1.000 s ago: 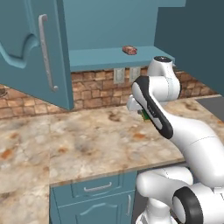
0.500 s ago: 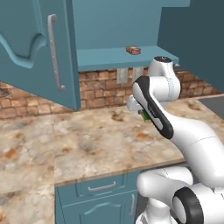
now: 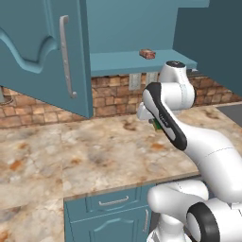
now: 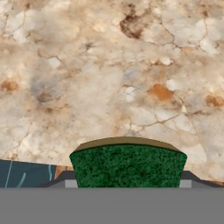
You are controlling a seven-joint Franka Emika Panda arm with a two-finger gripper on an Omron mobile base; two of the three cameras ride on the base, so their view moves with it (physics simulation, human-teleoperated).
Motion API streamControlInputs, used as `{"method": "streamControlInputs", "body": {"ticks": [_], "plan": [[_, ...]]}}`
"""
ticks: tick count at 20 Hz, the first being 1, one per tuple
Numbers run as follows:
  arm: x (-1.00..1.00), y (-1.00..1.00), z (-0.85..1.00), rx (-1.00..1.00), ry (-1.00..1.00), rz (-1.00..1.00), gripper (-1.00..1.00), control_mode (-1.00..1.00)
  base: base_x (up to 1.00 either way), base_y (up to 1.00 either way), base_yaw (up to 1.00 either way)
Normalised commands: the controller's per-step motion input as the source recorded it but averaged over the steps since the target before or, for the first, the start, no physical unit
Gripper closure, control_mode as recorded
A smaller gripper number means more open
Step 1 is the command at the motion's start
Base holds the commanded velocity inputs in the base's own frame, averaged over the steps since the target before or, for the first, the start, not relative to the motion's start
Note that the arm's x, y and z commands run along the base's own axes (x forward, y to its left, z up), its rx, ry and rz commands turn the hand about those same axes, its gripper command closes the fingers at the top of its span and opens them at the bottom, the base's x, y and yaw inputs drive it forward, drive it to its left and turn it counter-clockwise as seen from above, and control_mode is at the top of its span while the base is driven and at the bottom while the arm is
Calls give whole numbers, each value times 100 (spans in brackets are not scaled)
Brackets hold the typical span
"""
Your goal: Pick up the bar soap and sponge from the sink, and place them back in the cabinet, and close the cabinet doors.
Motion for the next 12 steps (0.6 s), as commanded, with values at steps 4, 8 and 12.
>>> {"method": "streamControlInputs", "body": {"ticks": [4,8,12], "plan": [[0,0,0,0,0,0,100,100,0,1,0],[0,0,0,0,0,0,100,100,0,0,0],[0,0,0,0,0,0,100,100,0,0,0]]}}
